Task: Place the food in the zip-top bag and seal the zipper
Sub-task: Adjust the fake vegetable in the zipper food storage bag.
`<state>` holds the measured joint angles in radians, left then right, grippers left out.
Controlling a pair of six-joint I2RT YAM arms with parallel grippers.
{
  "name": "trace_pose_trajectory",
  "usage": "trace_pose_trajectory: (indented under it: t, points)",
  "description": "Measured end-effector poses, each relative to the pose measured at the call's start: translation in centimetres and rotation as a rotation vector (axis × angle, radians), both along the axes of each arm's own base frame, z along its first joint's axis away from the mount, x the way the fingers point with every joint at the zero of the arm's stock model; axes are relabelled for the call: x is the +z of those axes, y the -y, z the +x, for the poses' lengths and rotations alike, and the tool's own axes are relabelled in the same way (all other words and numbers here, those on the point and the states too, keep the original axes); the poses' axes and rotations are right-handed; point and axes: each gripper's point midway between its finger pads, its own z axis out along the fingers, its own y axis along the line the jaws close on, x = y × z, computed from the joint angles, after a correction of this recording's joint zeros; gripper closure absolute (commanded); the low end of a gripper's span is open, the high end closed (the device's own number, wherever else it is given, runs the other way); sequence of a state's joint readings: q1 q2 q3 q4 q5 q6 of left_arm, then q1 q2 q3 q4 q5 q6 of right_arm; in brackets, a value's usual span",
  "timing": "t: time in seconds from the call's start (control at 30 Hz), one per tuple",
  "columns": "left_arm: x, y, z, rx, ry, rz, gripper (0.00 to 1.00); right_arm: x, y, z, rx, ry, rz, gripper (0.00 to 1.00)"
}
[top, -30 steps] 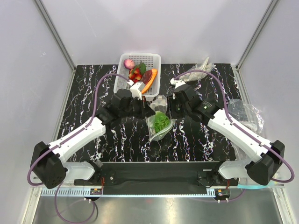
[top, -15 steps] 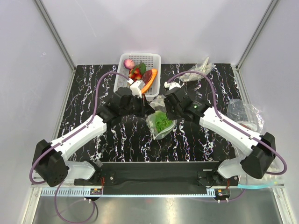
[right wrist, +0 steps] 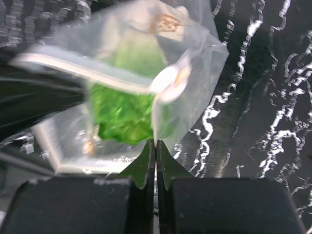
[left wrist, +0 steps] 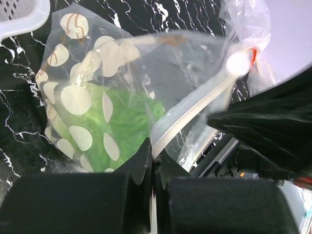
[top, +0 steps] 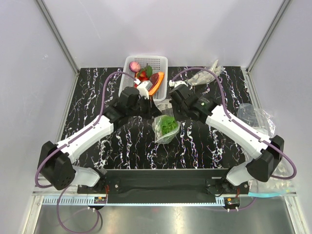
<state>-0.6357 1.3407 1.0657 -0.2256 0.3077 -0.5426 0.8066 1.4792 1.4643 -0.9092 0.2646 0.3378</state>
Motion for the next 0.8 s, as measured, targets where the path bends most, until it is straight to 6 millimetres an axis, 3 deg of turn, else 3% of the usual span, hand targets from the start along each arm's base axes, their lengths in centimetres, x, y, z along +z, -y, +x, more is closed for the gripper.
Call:
trace_pose_trajectory:
  t: [0.17, 0.37, 0.43, 0.57, 0.8]
  points:
    - [-0.2, 0.6, -0.4, -0.026, -0.003, 0.016, 1.0, 4.0, -0.5, 0.7, 0.026, -0.038, 0.152, 1.0]
    - [-0.1, 1.9, -1.8, -0.074, 0.003, 0.014, 1.0, 4.9, 0.7, 1.6, 0.011, -0.131, 0.275, 1.0]
    - [0.1, 2.3, -2.1, -0.082, 0.003, 0.004, 1.0, 4.5, 0.1, 1.3, 0.027, -0.166, 0.294, 0.88]
    - [0.3, 2.6, -1.9, -0.073, 0.002, -0.024, 1.0, 4.1, -0.4, 1.1, 0.026, -0.193, 0.312, 0.45]
    - [0.4, 1.5, -0.5, -0.034, -0.012, -0.057, 1.0, 2.7, 0.4, -0.8, 0.021, -0.189, 0.296, 0.44]
